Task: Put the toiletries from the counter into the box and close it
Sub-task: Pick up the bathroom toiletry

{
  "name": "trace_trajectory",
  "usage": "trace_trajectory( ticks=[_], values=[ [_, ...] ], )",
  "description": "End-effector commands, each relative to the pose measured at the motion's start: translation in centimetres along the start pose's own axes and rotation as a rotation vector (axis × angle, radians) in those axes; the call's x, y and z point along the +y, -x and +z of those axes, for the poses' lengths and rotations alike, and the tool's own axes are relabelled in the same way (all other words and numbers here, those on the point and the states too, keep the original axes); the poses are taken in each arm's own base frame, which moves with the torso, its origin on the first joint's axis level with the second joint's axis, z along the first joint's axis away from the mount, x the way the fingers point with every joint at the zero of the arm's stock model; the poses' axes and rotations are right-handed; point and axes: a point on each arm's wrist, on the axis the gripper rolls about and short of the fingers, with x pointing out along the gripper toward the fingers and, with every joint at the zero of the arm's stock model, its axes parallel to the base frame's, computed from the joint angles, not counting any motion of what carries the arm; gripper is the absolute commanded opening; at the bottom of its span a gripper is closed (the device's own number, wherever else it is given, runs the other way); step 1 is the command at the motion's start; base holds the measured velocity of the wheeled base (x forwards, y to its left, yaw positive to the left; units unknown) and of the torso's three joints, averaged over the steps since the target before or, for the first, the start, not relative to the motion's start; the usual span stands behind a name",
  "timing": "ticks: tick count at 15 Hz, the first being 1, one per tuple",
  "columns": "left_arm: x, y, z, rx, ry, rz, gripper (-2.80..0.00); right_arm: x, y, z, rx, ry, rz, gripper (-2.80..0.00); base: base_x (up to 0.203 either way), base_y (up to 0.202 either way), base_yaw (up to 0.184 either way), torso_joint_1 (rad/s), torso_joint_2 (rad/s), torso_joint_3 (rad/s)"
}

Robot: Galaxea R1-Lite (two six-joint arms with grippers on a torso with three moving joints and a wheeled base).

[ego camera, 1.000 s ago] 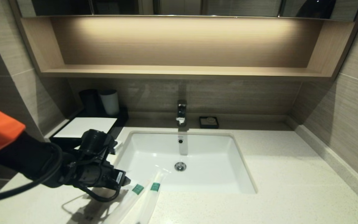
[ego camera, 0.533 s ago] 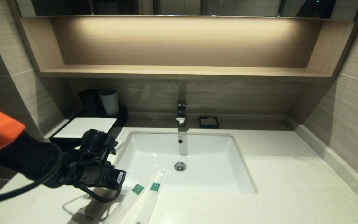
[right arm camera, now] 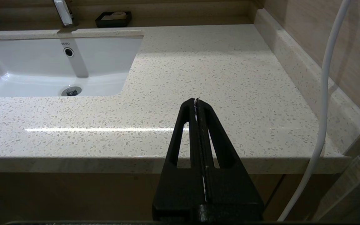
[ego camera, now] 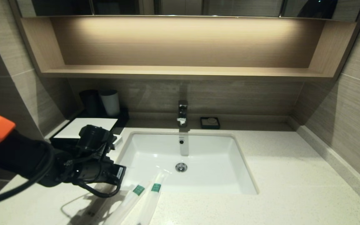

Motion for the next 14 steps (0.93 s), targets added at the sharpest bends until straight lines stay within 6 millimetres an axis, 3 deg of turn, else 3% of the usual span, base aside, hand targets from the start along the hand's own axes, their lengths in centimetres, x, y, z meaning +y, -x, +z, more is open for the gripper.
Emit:
trace_trajectory(
  ticks=[1,8,11,14],
  values=[
    [0.0,1.4,0.8,-0.057,0.002,0.012,-2.80,0.0,0.0,0.0,0.001,-0.001,0.000,-2.80,0.000,0.000,0.000,0.000,0.00,0.000],
    [0.3,5.1,2.5,-0.194,0.008,0.096,-2.80,0.0,0.0,0.0,0.001,-0.001,0.000,-2.80,0.000,0.000,0.000,0.000,0.00,0.000],
    [0.7,6.5,3.3,-0.249,0.006,0.208,-2.80,0.0,0.0,0.0,0.001,-0.001,0.001,-2.80,0.000,0.000,0.000,0.000,0.00,0.000],
    [2.7,7.6,4.7,-0.303,0.060,0.279,-2.80,0.0,0.0,0.0,0.001,-0.001,0.000,-2.80,0.000,0.000,0.000,0.000,0.00,0.000]
  ],
)
